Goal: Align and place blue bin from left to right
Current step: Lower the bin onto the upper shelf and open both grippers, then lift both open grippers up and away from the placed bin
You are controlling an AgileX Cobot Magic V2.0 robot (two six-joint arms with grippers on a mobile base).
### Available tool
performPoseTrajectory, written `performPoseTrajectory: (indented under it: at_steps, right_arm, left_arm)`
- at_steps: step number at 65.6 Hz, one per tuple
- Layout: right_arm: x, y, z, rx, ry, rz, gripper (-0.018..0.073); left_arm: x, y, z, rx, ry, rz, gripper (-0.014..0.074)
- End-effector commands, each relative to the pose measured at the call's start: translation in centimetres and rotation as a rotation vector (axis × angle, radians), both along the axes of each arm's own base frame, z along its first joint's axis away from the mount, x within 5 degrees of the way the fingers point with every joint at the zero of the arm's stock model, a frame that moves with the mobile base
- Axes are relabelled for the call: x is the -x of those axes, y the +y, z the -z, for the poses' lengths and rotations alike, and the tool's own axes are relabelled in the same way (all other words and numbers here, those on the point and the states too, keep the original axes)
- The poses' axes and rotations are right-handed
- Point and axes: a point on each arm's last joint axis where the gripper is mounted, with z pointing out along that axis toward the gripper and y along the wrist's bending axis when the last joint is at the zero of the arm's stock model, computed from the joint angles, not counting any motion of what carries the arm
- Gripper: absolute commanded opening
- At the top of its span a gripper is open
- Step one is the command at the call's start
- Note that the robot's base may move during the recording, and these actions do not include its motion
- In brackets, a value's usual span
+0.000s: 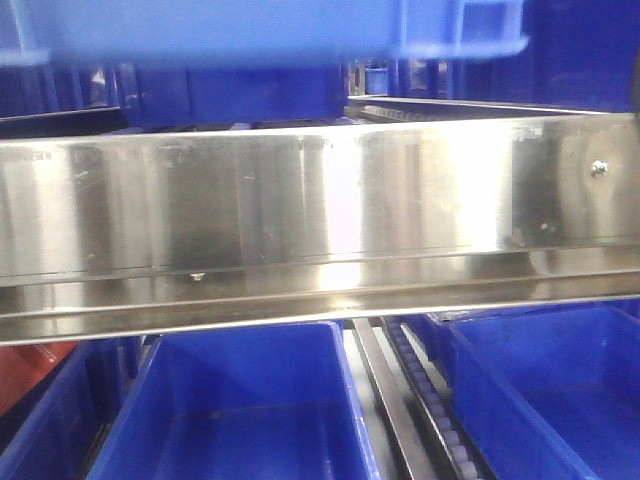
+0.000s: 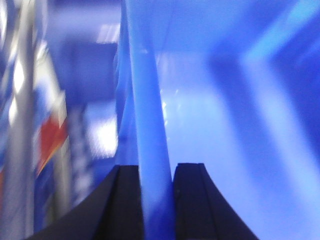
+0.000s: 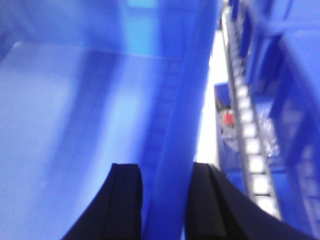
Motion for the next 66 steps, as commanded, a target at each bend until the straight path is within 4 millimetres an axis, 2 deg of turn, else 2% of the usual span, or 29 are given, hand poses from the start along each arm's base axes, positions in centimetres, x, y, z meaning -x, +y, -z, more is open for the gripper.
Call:
performPoseTrajectory:
  at_steps: [1,13,21,25,27,31,40,45,49,56,66]
  right_arm:
    - [-1.0,0.0,-0.8,0.014,-0.124,-0.016,-0.0153]
    - [-3.1,0.7,1.7,0.032,-0.075,-0.017,-0.0153]
    - [-3.9,0.9,2.8,0.04,-0.051,-0.018,-0.0147]
    - [-4.2,1.0,3.2,0.044,-0.039,-0.018,-0.0113]
    - [-4.3,1.1,3.4,0.045,-0.036,-0.018,-0.0062]
    - [-4.4,1.1,3.5,0.047,-0.032,-0.018,0.0062]
    - [-4.4,1.1,3.5,0.047,-0.03,-0.018,0.043]
    - [-4.4,1.1,3.6,0.048,-0.026,-0.017,0.0526]
    - [-4.2,1.0,3.4,0.048,-0.026,-0.017,0.0547]
    - [-3.5,0.8,2.6,0.044,-0.038,-0.015,0.0547]
    - [-1.4,-0.2,0.1,0.056,-0.08,0.0,0.0498]
  left_arm:
    - [-0.4,0.6,-0.6,-0.042,-0.06,-0.033,-0.0111]
    - [-1.9,0.4,1.2,-0.055,-0.001,-0.035,-0.0111]
    - [-2.6,0.3,2.4,-0.063,0.053,-0.035,-0.0111]
    - [-2.9,0.3,3.0,-0.072,0.083,-0.036,-0.0104]
    - [-3.1,0.4,3.4,-0.079,0.102,-0.038,-0.0088]
    - [-3.2,0.5,3.8,-0.098,0.122,-0.044,-0.0027]
    - [-3.5,0.5,4.3,-0.108,0.143,-0.047,0.0172]
    - [-3.6,0.6,4.3,-0.115,0.142,-0.05,0.0303]
    - [-3.5,0.6,4.2,-0.117,0.136,-0.051,0.0446]
    - [-3.0,0.7,3.6,-0.121,0.119,-0.054,0.0617]
    - [-1.1,1.2,1.4,-0.138,0.07,-0.069,0.057]
